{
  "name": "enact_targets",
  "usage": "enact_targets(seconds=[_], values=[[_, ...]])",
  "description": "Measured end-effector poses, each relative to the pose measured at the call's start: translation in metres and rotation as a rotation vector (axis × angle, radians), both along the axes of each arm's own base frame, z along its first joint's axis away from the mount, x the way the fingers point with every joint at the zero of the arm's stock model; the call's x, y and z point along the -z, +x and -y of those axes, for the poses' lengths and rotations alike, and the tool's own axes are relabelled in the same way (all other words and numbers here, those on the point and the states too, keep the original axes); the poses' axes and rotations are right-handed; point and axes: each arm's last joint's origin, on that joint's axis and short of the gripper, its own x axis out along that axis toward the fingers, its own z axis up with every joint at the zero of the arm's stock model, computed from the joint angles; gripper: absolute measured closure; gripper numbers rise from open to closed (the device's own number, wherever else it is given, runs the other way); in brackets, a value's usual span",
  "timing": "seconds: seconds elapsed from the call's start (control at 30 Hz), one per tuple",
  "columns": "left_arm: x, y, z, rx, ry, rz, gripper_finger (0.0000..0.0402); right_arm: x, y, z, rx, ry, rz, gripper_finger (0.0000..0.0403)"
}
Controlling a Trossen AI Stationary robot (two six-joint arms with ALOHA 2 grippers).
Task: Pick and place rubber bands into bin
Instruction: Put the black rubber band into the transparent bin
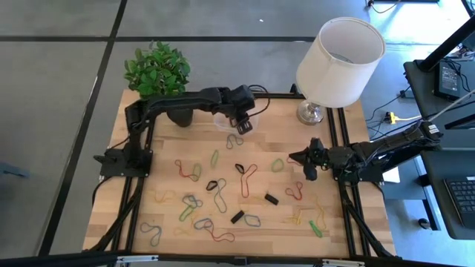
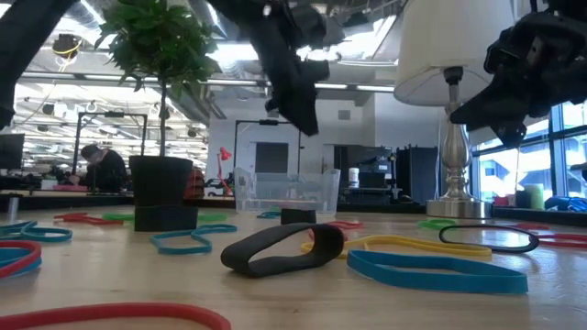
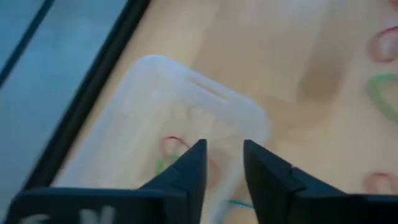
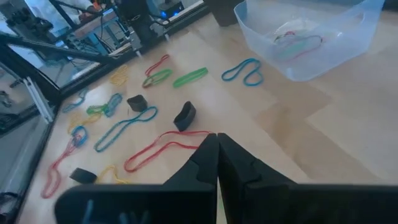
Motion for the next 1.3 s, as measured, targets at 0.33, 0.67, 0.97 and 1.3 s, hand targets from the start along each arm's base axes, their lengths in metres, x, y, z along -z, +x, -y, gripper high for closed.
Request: enact_targets(seconds=[0.33,0.67,0.97,1.3], values=[[-0.012,-0.024,0.079,-0.012,-0.096,0.065,0.04,0.0,0.0,-0.003,-0.105,0.033,-0.008,0.0397],[0.05,-0.069,0.157,-0.093,-0.23,0.094,0.0399,-0.004,0.002,-0.005,-0.172,-0.013,0.023,0.0398],[0.077,-0.119,0.182,-0.119,-0.234,0.097,0.04,-0.035,0.026,-0.012,-0.161,-0.075,0.002,0.0401],[0.083,-0.176,0.173,-0.016,-0.179,0.179,0.0399,-0.058,0.1,-0.031,-0.118,-0.13,-0.175,0.0402]])
